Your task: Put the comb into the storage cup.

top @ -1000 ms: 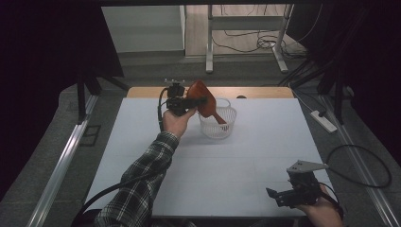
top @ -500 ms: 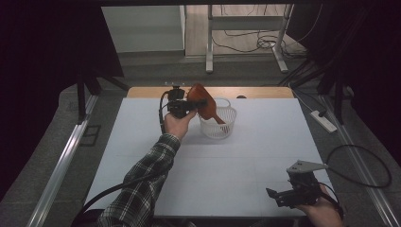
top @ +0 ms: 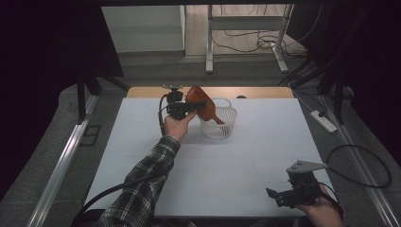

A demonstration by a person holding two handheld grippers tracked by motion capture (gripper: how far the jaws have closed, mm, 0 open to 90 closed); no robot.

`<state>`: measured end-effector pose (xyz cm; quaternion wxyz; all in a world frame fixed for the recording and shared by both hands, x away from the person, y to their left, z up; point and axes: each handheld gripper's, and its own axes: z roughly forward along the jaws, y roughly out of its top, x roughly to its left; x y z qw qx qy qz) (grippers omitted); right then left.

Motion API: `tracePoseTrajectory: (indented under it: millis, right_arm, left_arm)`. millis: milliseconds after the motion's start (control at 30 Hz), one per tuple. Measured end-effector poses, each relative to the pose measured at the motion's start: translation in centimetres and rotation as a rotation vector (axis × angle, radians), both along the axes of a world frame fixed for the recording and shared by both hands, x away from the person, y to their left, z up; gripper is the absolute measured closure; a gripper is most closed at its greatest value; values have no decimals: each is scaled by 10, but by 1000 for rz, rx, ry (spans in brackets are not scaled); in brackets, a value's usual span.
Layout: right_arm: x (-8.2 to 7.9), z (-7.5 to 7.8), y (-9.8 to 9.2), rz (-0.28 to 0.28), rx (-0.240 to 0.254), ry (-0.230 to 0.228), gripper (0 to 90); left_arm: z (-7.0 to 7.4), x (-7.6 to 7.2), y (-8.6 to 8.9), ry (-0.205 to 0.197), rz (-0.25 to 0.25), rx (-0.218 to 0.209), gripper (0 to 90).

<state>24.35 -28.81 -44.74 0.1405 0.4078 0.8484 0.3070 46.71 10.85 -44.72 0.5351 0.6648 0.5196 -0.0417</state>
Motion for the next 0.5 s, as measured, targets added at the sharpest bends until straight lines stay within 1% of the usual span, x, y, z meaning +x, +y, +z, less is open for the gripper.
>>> tracePoseTrajectory:
  millis: [67,100,200,367,500]
  right_arm:
    - [0,0,0,0,0,0,9]
    - [0,0,0,-1,0,-1,9]
    - [0,0,0,-1,-1,-1,9]
    - [0,0,0,0,-1,0,9]
    - [0,0,1,1,-3,-1,9]
  left_arm:
    - [-2,0,0,2,-2,-2,533]
    - [-3,0,0,3,1,-13,531]
    - [-3,1,-1,2,1,-7,523]
    - [-4,2,-1,16,8,-4,490]
    - [-7,2,1,36,22,-10,464]
